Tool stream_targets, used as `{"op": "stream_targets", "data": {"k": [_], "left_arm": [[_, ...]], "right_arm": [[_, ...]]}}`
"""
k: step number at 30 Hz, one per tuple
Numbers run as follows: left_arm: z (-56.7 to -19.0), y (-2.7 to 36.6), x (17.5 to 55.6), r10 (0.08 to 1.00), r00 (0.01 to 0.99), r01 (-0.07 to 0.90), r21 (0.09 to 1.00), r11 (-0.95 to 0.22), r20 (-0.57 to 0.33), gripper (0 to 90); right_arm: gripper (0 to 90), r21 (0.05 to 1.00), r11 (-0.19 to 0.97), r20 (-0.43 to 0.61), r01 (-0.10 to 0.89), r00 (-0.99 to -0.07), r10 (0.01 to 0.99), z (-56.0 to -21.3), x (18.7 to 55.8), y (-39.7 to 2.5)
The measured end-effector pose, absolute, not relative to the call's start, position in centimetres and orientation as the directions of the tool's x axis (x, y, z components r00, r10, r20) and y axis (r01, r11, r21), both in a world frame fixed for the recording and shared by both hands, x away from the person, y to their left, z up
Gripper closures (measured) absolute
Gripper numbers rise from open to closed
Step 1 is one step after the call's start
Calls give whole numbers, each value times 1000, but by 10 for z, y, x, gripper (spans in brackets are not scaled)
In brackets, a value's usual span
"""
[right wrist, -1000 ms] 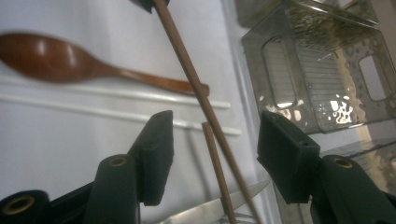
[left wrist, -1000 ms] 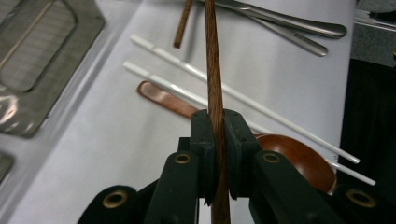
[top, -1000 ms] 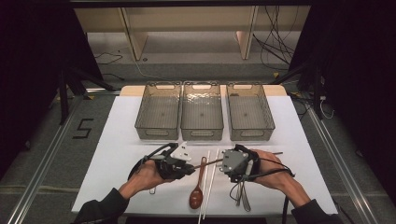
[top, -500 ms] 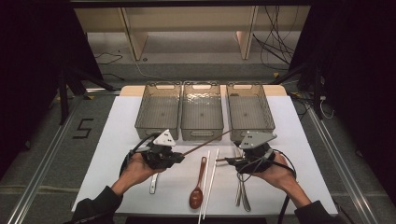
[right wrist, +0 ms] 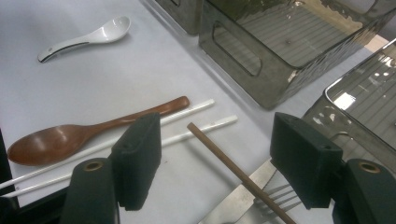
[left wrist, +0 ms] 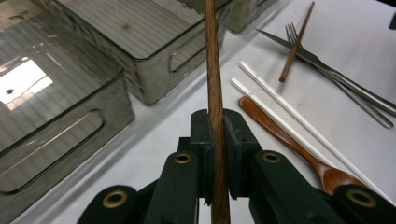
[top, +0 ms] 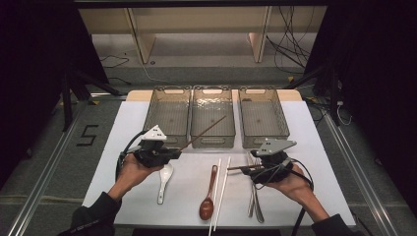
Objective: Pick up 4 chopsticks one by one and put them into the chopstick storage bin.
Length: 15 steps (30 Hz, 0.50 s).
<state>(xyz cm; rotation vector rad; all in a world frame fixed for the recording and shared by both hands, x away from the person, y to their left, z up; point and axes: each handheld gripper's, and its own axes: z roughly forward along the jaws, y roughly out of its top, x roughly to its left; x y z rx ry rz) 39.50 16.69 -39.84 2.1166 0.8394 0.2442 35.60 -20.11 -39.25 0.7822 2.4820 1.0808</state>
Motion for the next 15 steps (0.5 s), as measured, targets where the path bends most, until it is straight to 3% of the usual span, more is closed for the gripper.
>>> {"op": "stream_targets", "data": {"k": [15], "left_arm": [[-396, 196, 408, 714, 686, 516, 785, -344, -139, 829]], "right_arm": [[328, 755, 490, 10, 436, -755, 656, -395, 361, -213]]}}
